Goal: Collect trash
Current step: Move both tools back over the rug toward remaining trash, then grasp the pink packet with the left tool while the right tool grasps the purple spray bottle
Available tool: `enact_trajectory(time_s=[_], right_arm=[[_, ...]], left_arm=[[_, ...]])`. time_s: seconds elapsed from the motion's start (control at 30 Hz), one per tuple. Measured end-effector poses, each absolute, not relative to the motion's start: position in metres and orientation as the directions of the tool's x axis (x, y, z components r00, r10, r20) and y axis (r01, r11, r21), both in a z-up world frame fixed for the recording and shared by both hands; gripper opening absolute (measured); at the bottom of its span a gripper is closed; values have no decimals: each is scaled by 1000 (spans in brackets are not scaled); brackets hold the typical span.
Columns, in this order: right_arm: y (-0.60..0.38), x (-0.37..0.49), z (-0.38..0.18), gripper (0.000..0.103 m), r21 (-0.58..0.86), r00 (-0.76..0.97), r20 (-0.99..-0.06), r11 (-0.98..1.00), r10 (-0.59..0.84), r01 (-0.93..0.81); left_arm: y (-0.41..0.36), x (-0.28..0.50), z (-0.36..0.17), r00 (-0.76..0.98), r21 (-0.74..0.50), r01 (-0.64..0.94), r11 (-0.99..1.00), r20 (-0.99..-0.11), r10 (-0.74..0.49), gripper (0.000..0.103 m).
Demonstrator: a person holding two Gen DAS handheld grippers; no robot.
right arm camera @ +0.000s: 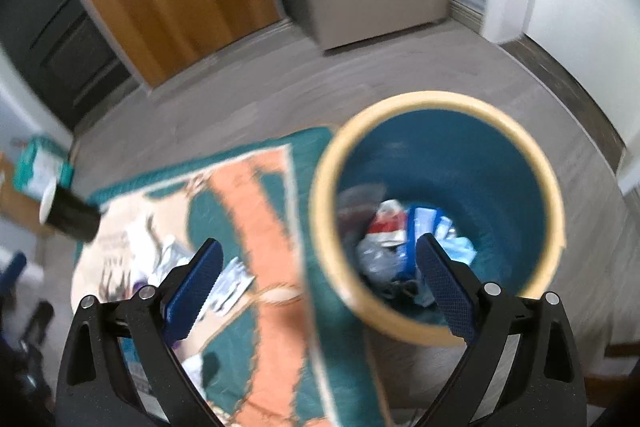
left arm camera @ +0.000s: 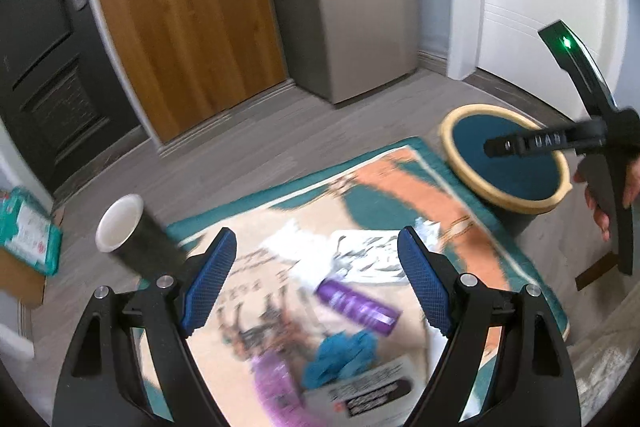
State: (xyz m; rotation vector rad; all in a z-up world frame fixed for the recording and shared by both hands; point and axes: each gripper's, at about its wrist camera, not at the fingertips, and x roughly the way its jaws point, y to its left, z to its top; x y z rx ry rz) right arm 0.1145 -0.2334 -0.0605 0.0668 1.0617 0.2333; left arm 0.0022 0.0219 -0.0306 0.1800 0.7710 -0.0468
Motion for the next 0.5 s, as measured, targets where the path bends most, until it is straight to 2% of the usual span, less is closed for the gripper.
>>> enact_trajectory(time_s=[0.23, 0.4, 0.5], right_arm=[[-179, 83, -58, 96, 153, 443, -856, 950, 266, -273], [-160, 64, -71, 97, 212, 400, -865, 944, 301, -252], [-152, 53, -78, 97, 198, 391, -876, 949, 284, -245]], left_arm=[[77, -23, -50, 668, 117, 2, 993, -739, 86, 81], [113, -35, -63, 623, 124, -74, 990, -769, 143, 81], [131, -41, -71, 598, 76, -133, 988, -789, 141, 81]])
